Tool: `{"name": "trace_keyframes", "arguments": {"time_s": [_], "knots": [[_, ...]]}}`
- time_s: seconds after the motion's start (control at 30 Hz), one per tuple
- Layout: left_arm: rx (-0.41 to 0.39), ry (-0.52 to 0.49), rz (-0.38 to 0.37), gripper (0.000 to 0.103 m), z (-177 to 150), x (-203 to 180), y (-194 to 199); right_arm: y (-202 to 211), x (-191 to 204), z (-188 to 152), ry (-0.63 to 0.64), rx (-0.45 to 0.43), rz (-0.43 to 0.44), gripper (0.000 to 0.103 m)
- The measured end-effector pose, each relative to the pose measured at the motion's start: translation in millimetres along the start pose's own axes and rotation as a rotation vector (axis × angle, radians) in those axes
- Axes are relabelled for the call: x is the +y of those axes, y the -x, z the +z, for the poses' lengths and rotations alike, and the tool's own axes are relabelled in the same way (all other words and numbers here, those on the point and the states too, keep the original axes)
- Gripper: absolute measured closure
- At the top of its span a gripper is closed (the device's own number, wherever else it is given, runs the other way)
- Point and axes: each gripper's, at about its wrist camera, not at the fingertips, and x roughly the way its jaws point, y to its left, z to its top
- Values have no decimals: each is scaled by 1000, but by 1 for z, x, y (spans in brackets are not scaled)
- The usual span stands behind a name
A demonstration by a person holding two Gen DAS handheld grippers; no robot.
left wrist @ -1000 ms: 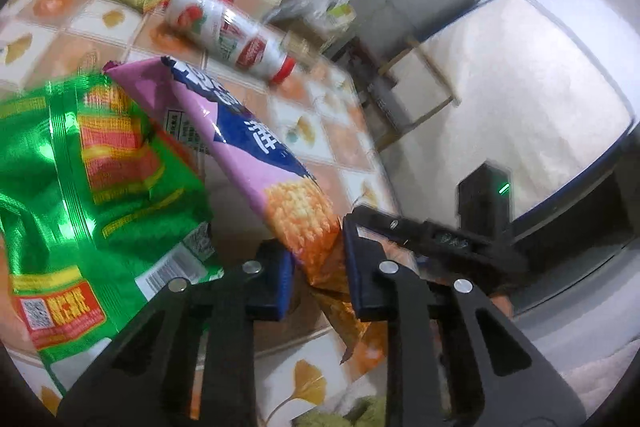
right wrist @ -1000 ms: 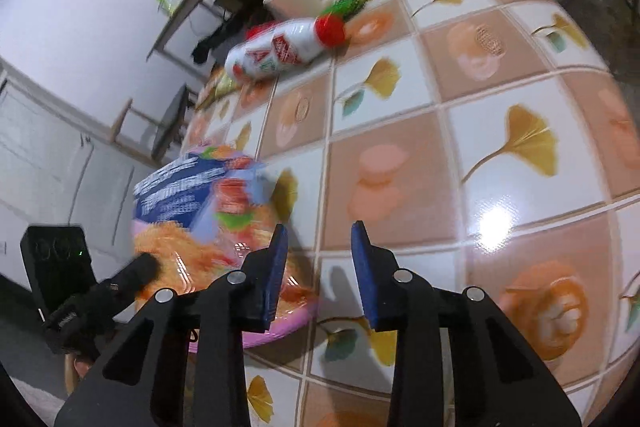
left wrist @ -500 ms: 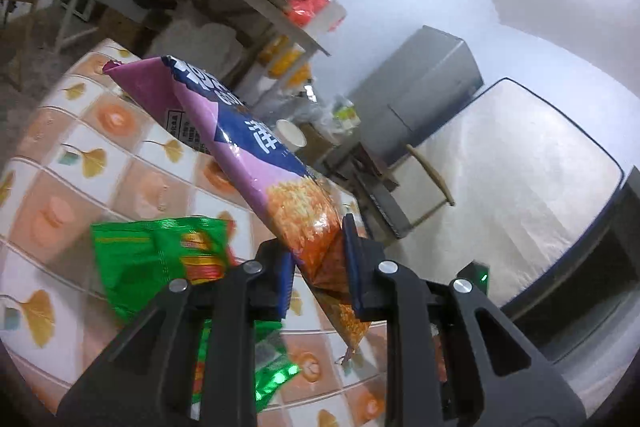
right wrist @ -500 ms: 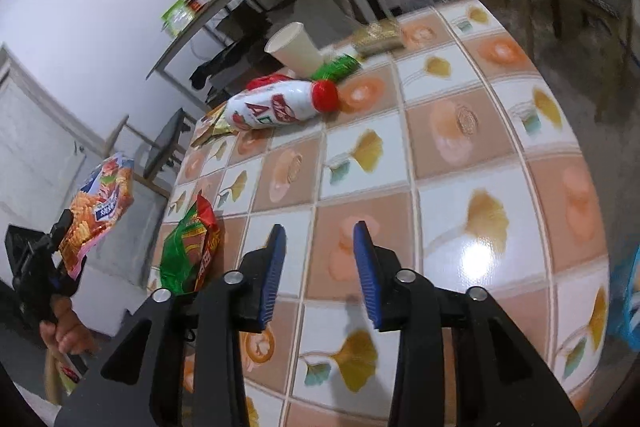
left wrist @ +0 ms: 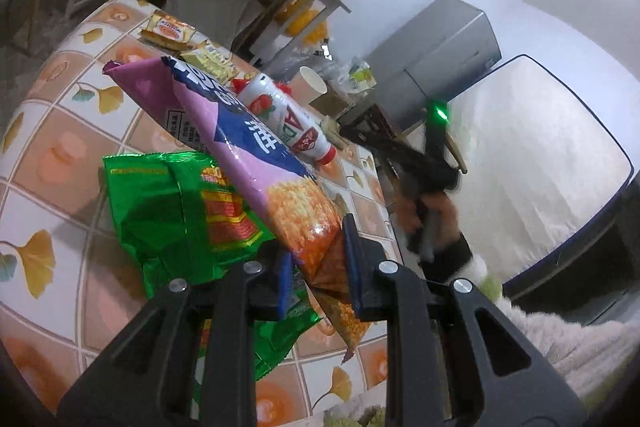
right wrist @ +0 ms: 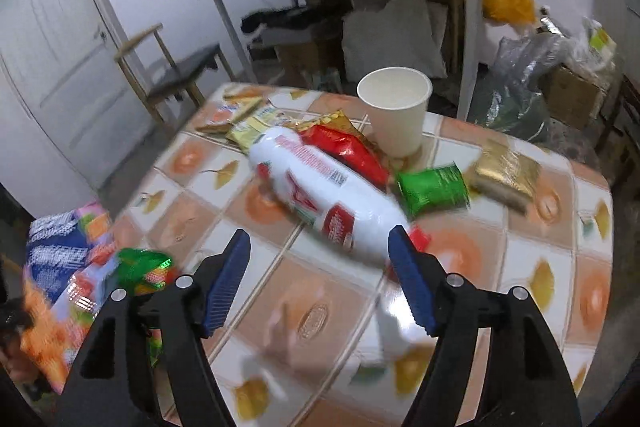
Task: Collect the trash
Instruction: 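Grasp the white drink bottle with the right tool while the left tool holds the pink bag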
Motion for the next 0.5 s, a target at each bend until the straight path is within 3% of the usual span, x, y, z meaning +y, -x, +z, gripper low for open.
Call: {"name": "trace_keyframes", "arguments": {"time_s": [0.23, 0.5], "knots": [[-17, 30, 36, 83, 4, 9, 3, -73, 8, 34, 155, 124, -109, 31], [-11, 26, 56, 83, 5, 5, 2, -93, 40, 29, 338, 146, -198, 30]]}}
